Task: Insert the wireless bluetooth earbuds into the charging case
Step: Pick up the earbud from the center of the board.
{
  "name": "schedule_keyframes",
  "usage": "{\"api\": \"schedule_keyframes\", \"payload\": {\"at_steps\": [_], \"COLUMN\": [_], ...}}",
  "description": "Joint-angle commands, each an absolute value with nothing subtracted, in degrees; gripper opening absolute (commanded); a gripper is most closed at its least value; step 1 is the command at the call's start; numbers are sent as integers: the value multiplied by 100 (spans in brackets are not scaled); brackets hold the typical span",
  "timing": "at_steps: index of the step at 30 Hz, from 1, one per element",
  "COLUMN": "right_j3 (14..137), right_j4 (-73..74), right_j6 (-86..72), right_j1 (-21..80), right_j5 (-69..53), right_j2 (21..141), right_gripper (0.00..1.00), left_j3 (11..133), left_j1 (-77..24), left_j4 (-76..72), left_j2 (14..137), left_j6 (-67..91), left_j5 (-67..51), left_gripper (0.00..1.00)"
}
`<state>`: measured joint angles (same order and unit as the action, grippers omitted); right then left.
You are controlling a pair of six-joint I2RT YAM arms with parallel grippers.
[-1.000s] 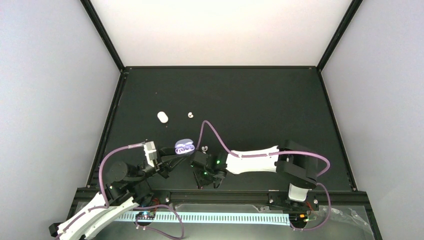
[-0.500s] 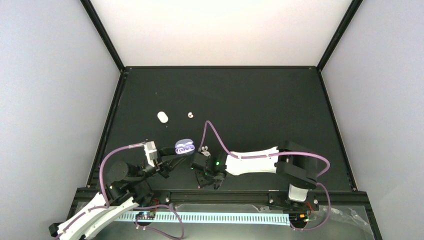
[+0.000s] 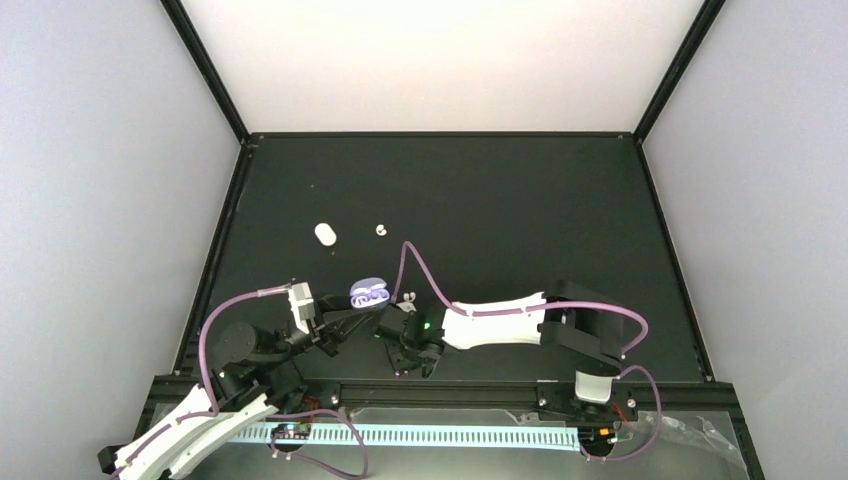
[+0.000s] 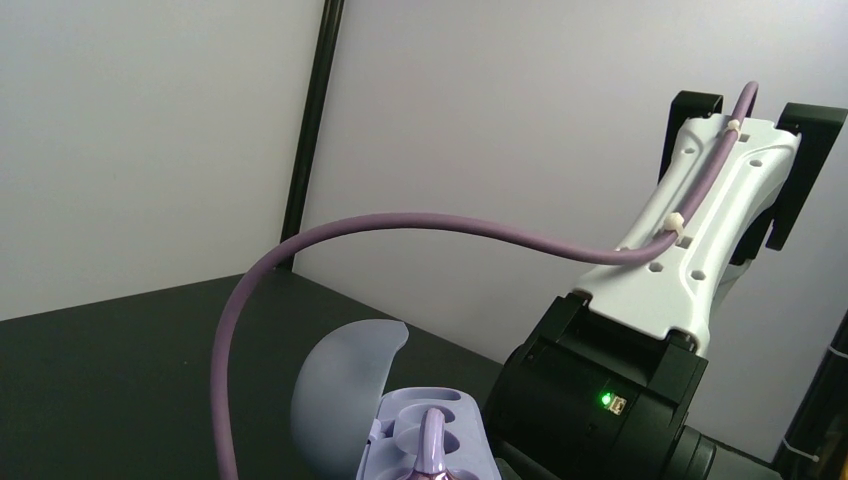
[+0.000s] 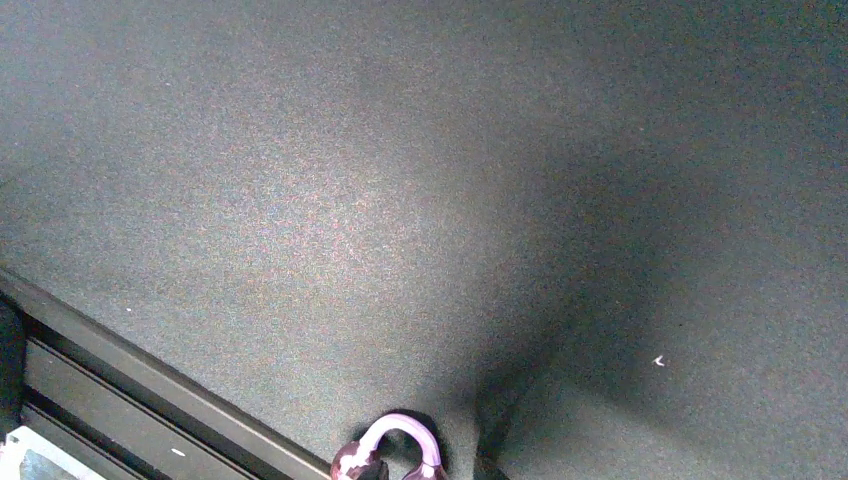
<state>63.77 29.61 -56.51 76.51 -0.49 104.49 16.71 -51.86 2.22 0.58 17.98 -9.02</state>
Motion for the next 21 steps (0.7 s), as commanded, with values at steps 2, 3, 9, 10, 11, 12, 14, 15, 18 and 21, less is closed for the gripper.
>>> {"api": "schedule_keyframes", "payload": {"at_steps": [2, 3, 9, 10, 11, 12, 14, 15, 18, 21], "right_j3": [6564, 6565, 6494, 6474, 6457, 6435, 6401, 6391, 6373, 6346], "right_j4": [3023, 3021, 3056, 3077, 3103, 3122, 3169, 3226, 3439, 3689], "right_j6": [-5560, -5556, -5553, -5553, -5560, -5555, -5564, -5568, -5546, -5509], "right_j1": [7690, 7690, 7689, 7690, 7690, 7687, 7689, 7690, 7681, 7647], "right_j5": [70, 77, 254, 322, 388, 455, 607, 701, 1110, 1508], "right_j2": [10555, 10556, 10405, 10348, 10288, 10213, 10040, 9933, 9557, 9046], "right_gripper": [18, 17, 11, 10, 10, 9, 8, 8, 8, 7], "left_j3": [1876, 1874, 1872, 1872, 1869, 1871, 1872, 1872, 1856, 1838], "left_j1": [-5224, -5223, -5228, -5225, -5227, -5230, -5233, -5234, -5229, -5224], "left_j4": [326, 328, 328, 326, 332, 329, 325, 326, 294, 224], "left_j2": [-808, -809, -809, -809, -809, -809, -804, -808, -802, -795], "left_j6": [1764, 1764, 1762, 1759, 1766, 1765, 1765, 1760, 1757, 1736], "left_j5": [-861, -861, -837, -833, -828, -826, -805, -793, -749, -679], "left_gripper": [2, 2, 2, 2, 2, 2, 2, 2, 2, 2]}}
